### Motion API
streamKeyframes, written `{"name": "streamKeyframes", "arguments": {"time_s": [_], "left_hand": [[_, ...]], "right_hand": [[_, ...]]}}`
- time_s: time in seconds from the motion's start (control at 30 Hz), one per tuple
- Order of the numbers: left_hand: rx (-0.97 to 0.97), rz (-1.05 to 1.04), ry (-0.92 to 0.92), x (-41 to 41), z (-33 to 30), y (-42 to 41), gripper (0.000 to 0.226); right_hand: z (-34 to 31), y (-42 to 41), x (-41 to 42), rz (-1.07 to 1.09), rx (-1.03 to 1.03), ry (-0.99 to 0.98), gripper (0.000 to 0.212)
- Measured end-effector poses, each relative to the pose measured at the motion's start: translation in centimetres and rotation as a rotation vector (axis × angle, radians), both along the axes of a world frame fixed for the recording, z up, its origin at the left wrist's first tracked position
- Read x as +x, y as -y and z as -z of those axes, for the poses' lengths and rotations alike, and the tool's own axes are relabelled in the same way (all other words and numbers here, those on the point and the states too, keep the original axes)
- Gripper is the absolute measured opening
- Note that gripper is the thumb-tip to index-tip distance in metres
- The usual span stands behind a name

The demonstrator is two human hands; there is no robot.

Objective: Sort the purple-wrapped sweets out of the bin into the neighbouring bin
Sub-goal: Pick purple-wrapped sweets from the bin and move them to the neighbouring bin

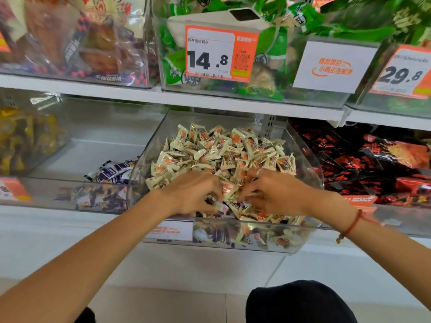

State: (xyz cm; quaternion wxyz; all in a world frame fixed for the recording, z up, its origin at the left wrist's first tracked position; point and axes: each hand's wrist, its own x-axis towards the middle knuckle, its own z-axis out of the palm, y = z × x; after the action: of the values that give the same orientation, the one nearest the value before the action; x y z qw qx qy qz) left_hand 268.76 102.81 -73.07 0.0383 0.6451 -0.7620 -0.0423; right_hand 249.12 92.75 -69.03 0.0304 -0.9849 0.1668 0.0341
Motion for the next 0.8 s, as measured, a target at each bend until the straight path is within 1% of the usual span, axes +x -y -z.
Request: {"name": "streamKeyframes", "arguments": {"time_s": [0.07, 0.2, 0.27, 0.33, 0.4, 0.43, 0.47, 0.57, 0.63, 0.73, 0.8], "left_hand": [[-0.087, -0.075, 0.016, 1.2, -0.1, -0.4, 0.031], [-0.176, -0.201, 0.046, 2.5, -0.3, -1.2, 0.033], [-0.219, -0.239, 0.044, 2.4, -0.3, -1.6, 0.033], [-0.296, -0.274, 0.01, 2.2, -0.3, -2.2, 0.033], [-0.385, -0.316, -0.069, 1.8, -0.9, -3.2, 0.033], [-0.426, -0.338, -0.107, 1.6, -1.4, -3.8, 0.033], [-0.465, -0.357, -0.138, 1.6, -1.8, -4.4, 0.032], [-0.581, -0.417, -0.254, 1.8, -2.7, -6.5, 0.031], [-0.649, -0.457, -0.355, 2.5, -3.1, -7.8, 0.027], [-0.712, -0.536, -0.471, 4.3, -3.8, -9.3, 0.024], [-0.755, -0.594, -0.551, 6.0, -4.1, -10.1, 0.03]], "right_hand": [[0.2, 0.0, 0.2, 0.039, -0.166, -0.119, 0.037], [-0.3, -0.3, 1.2, 0.061, -0.288, -0.213, 0.046], [0.2, -0.3, 2.2, 0.031, -0.384, -0.225, 0.042], [0.7, -0.2, 3.3, -0.008, -0.45, -0.209, 0.033], [0.9, 0.3, 4.1, -0.05, -0.434, -0.185, 0.021], [0.8, 0.7, 4.3, -0.059, -0.372, -0.162, 0.016], [0.8, 1.3, 4.3, -0.05, -0.266, -0.131, 0.013], [0.6, 2.5, 3.7, 0.021, 0.192, 0.044, 0.01], [0.3, 1.9, 3.4, 0.074, 0.44, 0.205, 0.013], [-0.6, -0.4, 4.2, 0.147, 0.659, 0.471, 0.018], [-1.1, -2.1, 5.8, 0.203, 0.826, 0.601, 0.02]]}}
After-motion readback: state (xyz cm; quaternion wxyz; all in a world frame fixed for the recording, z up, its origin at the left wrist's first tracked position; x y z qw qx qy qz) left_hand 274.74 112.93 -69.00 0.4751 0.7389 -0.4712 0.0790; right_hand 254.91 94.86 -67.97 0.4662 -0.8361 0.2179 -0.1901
